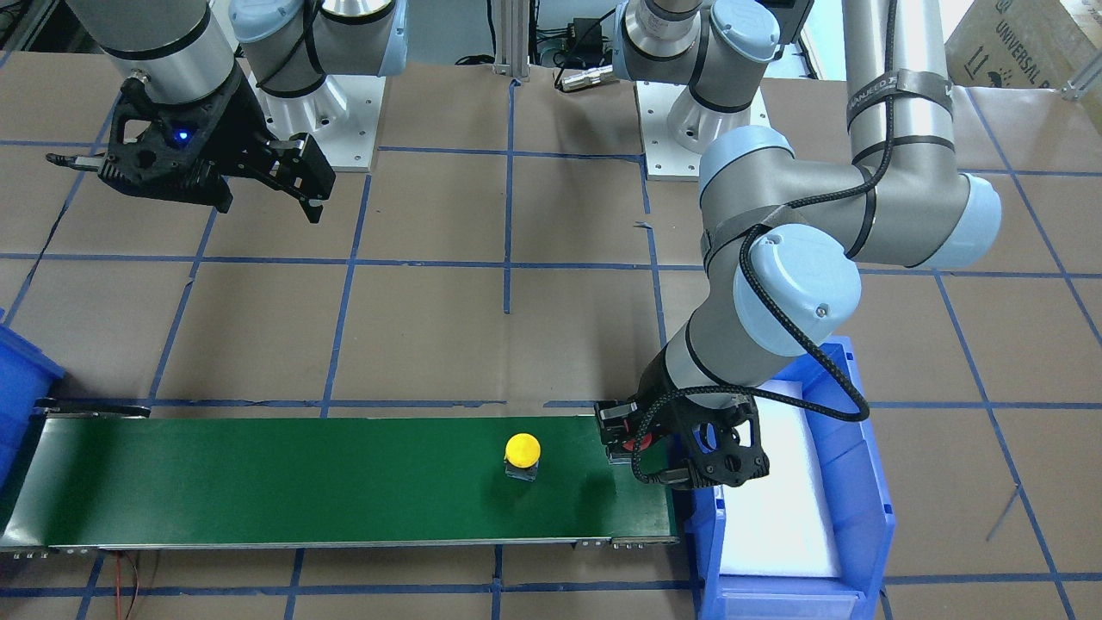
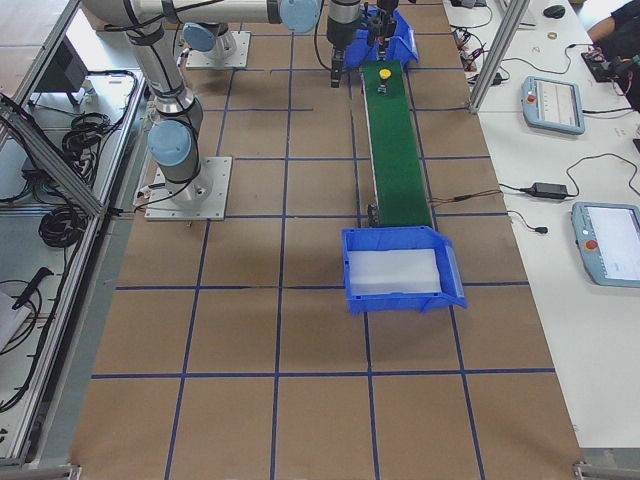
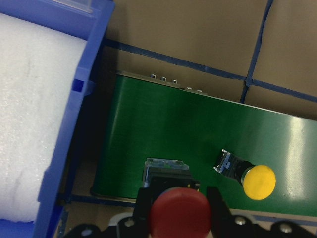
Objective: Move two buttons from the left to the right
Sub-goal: 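Carry the red button onto the conveyor behind the yellow one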
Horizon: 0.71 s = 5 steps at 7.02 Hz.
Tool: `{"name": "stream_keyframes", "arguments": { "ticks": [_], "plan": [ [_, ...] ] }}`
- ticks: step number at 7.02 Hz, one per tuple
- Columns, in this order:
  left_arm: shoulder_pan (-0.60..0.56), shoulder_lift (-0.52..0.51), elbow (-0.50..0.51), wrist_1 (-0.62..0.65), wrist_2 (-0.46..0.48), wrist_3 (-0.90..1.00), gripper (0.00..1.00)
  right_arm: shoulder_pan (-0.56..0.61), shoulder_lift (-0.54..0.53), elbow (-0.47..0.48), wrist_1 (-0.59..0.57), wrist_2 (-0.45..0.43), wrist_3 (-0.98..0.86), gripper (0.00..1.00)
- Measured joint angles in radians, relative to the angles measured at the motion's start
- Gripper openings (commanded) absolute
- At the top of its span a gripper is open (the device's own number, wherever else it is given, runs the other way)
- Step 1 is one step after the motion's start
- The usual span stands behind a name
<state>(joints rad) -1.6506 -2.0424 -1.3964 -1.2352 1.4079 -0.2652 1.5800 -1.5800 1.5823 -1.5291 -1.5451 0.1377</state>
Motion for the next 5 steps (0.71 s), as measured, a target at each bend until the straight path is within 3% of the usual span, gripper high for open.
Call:
{"name": "stream_keyframes", "arguments": {
  "ticks": [4,5],
  "plan": [
    [0.0,-0.034,-0.031,0.072,0.039,0.016,0.41,0.001,0.0,0.0,0.001,-0.001,0.0,1.0],
    [0.0,-0.036,-0.033,0.075,0.038,0.015,0.56,0.002,0.0,0.001,0.001,-0.001,0.0,1.0]
  ]
}}
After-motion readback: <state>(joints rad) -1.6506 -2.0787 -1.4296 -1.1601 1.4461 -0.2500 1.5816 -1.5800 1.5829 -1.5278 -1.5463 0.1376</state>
